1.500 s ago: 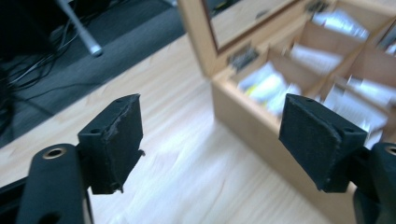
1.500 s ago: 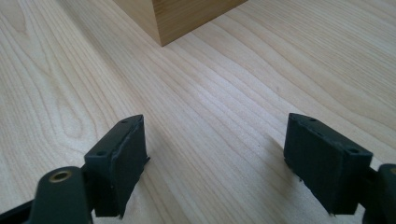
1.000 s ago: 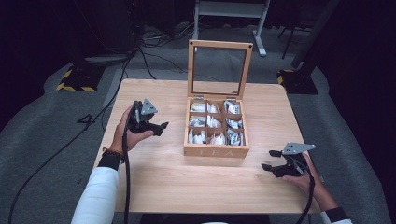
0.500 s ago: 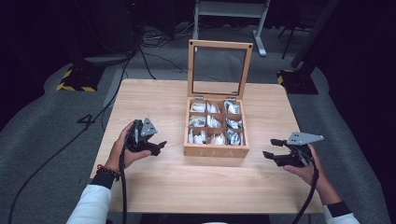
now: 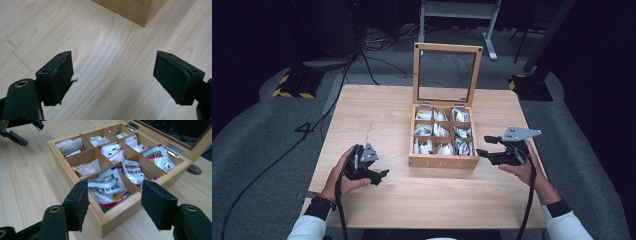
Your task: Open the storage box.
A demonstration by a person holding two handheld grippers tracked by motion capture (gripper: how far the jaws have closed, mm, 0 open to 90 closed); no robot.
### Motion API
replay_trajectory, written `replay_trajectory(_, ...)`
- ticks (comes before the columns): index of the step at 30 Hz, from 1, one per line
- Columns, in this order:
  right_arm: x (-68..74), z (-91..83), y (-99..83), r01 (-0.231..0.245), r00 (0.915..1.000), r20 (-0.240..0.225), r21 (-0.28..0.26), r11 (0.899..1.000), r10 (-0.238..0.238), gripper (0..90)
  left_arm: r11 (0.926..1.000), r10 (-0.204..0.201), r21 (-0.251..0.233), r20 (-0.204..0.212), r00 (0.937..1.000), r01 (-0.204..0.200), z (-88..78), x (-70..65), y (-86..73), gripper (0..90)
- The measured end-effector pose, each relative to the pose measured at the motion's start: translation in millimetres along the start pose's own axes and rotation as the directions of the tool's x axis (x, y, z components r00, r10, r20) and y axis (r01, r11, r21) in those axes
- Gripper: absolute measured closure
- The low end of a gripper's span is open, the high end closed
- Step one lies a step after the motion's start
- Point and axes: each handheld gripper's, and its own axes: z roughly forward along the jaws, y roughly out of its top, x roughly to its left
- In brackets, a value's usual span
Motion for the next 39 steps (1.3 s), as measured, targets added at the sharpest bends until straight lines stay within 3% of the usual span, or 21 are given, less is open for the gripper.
replay_trajectory(1, 1.2, 4.3, 2.9, 0.001, 1.0, -0.005, 0.002, 1.0, -0.001, 40.5, 0.9999, 0.01, 0.003, -0.014, 0.9999, -0.01, 0.1, -2.0, -2.2, 15.9)
replay_trajectory(7, 9.9, 29.0, 19.5, 0.02, 0.999, -0.04, 0.011, 1.0, -0.019, 41.2, 0.9998, 0.01, 0.016, 0.0, 0.9999, -0.01, 2.1, -8.3, -13.2, 16.4)
replay_trajectory(13, 17.9, 56.4, 34.1, 0.025, 0.9979, -0.061, 0.045, 0.999, -0.022, 49.0, 0.9993, 0.015, 0.034, 0.005, 0.9999, -0.015, 3.2, -13.6, -23.3, 16.3)
replay_trajectory(15, 20.9, 65.3, 37.6, 0.031, 0.9969, -0.074, 0.058, 0.998, -0.026, 49.2, 0.9983, 0.035, 0.046, -0.008, 0.9993, -0.035, 3.2, -15.0, -26.5, 16.3)
replay_trajectory(22, 27.0, 93.4, 42.8, 0.033, 0.9955, -0.092, 0.111, 0.993, -0.023, 50.8, 0.9985, 0.015, 0.052, -0.003, 0.9999, -0.015, 2.1, -13.8, -38.1, 16.3)
replay_trajectory(25, 27.9, 104.4, 42.1, 0.036, 0.9955, -0.092, 0.148, 0.988, -0.022, 50.9, 0.998, 0.019, 0.06, -0.001, 0.9998, -0.019, 2.3, -13.8, -42.6, 16.3)
replay_trajectory(30, 28.4, 119.2, 41.1, 0.028, 0.9952, -0.097, 0.198, 0.98, -0.009, 51.2, 0.9988, -0.024, 0.043, 0.027, 0.9994, 0.023, 2.8, -9.9, -47.4, 16.2)
replay_trajectory(33, 29.4, 126.5, 42.4, 0.038, 0.9968, -0.077, 0.236, 0.971, -0.02, 50.6, 0.9986, -0.042, 0.033, 0.046, 0.9981, 0.04, 3.4, -6.9, -50.1, 16.1)
replay_trajectory(35, 28.2, 129.7, 44.5, 0.018, 0.9969, -0.079, 0.244, 0.97, 0.002, 50.6, 0.9982, -0.057, 0.023, 0.055, 0.9969, 0.056, 3.9, -6.0, -51.8, 16.1)
replay_trajectory(39, 27.7, 138.9, 47.8, 0.023, 0.9956, -0.093, 0.305, 0.952, 0.006, 54.2, 0.9978, -0.066, 0.012, 0.073, 0.9951, 0.065, 4.5, -3.6, -54.3, 16.1)
